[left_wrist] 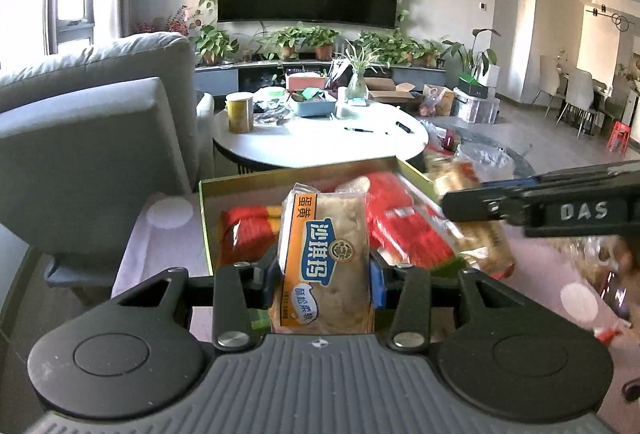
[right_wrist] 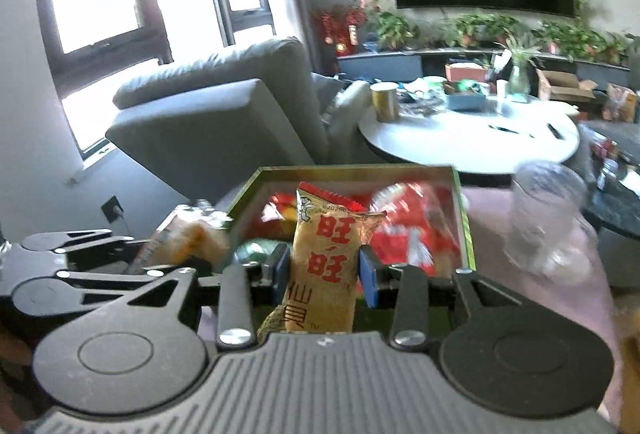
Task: Organize snacks
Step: 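Carry both packets over the green box with the left and right grippers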
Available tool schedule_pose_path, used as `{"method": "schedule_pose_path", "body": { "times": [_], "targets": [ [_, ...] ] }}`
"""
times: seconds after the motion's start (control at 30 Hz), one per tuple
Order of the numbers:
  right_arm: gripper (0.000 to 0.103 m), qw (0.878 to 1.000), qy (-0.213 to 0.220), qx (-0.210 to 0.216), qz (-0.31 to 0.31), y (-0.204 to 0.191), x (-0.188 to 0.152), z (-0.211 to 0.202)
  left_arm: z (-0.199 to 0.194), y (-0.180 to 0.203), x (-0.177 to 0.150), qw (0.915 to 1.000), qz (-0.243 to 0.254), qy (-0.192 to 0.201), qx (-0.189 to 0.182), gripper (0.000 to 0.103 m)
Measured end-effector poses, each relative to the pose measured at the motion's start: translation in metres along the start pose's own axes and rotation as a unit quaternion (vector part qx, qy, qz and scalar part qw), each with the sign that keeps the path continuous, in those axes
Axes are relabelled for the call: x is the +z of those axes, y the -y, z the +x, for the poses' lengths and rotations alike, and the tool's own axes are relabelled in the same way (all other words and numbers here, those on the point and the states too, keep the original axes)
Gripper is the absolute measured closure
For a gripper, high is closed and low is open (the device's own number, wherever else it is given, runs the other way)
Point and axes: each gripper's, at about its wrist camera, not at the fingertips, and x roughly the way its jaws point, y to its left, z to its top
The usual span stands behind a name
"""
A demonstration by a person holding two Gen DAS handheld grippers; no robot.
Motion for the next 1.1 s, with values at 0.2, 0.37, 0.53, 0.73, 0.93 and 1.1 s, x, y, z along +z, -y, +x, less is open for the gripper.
{"method": "schedule_pose_path", "body": {
  "times": [0.2,0.37,0.53,0.73,0.93,1.1],
  "targets": [
    [0.064,1.0,0.007,0.008,-0.008,0.004,0.016,0.028,0.031,-0.011,0.016,0.9997,-0.02,-0.012,-0.009,0.063],
    [0.064,1.0,-0.005,0.009,-0.007,0.008,0.017,0.042,0.052,-0.02,0.02,0.9993,-0.031,-0.022,-0.006,0.063],
    [0.064,1.0,-0.014,0.009,-0.008,0.009,0.018,0.057,0.064,-0.024,0.019,0.9988,-0.04,-0.028,-0.007,0.063],
    [0.064,1.0,-0.028,0.009,-0.006,0.011,0.016,0.069,0.077,-0.027,0.018,0.998,-0.051,-0.037,-0.004,0.063],
    [0.064,0.999,-0.034,0.016,0.006,0.013,0.017,0.076,0.081,-0.03,0.015,0.9973,-0.059,-0.044,0.0,0.063],
    [0.062,0.999,-0.037,0.017,0.023,0.015,0.016,0.077,0.081,-0.03,0.014,0.9969,-0.064,-0.045,0.003,0.059]
  ]
}}
